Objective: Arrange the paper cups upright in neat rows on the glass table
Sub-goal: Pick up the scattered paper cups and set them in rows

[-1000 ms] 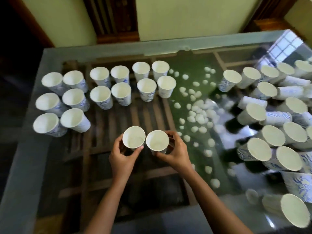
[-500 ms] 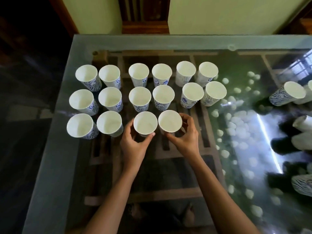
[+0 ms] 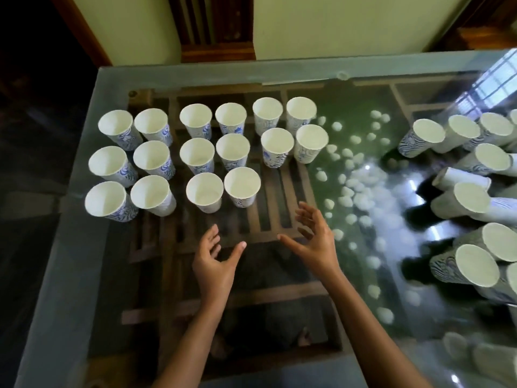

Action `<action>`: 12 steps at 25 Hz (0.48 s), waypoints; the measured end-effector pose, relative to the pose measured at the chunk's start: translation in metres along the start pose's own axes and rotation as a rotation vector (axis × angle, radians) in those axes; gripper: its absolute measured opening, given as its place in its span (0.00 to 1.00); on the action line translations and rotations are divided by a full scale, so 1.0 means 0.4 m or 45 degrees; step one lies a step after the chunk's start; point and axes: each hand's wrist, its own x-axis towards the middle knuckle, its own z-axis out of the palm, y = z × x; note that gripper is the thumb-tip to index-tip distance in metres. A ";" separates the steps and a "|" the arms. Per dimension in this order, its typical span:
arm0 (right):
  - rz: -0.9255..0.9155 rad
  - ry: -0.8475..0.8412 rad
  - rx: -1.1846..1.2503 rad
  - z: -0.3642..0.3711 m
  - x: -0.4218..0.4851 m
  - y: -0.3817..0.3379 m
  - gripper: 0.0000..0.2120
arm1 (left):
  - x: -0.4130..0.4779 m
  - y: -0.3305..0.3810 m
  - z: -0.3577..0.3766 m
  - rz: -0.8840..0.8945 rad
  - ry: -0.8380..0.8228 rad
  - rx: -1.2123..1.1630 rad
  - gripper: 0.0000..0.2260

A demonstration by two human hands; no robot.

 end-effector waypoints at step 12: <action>-0.091 0.549 -0.252 -0.523 -0.258 0.138 0.23 | -0.339 0.125 0.481 0.302 -0.774 0.022 0.28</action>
